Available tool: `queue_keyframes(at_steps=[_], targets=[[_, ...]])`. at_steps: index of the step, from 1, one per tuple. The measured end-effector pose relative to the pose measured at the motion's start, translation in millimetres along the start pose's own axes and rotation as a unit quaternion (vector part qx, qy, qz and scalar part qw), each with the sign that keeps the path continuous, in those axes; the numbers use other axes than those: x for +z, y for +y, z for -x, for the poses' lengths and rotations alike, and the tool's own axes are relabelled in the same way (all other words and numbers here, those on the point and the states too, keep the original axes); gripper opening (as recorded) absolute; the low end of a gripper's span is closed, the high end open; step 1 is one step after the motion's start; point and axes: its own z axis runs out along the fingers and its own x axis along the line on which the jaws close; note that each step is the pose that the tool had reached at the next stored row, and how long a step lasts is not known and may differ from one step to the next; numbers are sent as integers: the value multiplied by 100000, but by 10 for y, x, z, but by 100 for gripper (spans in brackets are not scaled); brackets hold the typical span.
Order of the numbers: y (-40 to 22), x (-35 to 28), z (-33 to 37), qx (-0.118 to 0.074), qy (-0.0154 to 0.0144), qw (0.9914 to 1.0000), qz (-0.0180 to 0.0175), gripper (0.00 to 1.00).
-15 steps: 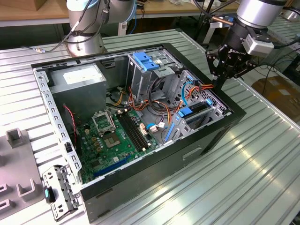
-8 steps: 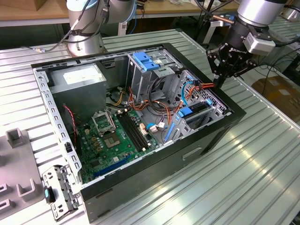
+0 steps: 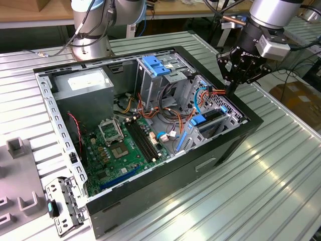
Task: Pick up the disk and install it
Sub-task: 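Insert the first disk wire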
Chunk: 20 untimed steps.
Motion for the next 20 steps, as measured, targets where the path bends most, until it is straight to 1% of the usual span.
queue_keyframes(at_steps=[2,4,5,7,8,9,11,13,16,17,18,20], targets=[[3,3,4,1549,-8,99988,75,16],[4,5,5,3501,-18,99939,171,16],[6,5,10,3723,-21,99931,175,16],[37,3,48,3786,-21,99928,184,16],[38,4,48,4392,-24,99903,214,16],[37,3,49,5580,-33,99844,267,16],[37,3,49,7039,-40,99751,339,16],[37,4,49,9211,-55,99574,441,16],[38,3,50,11227,-66,99366,536,16],[45,2,61,11468,-66,99339,556,16],[62,2,82,11470,-71,99338,553,16],[78,1,102,11502,-69,99335,551,16]])
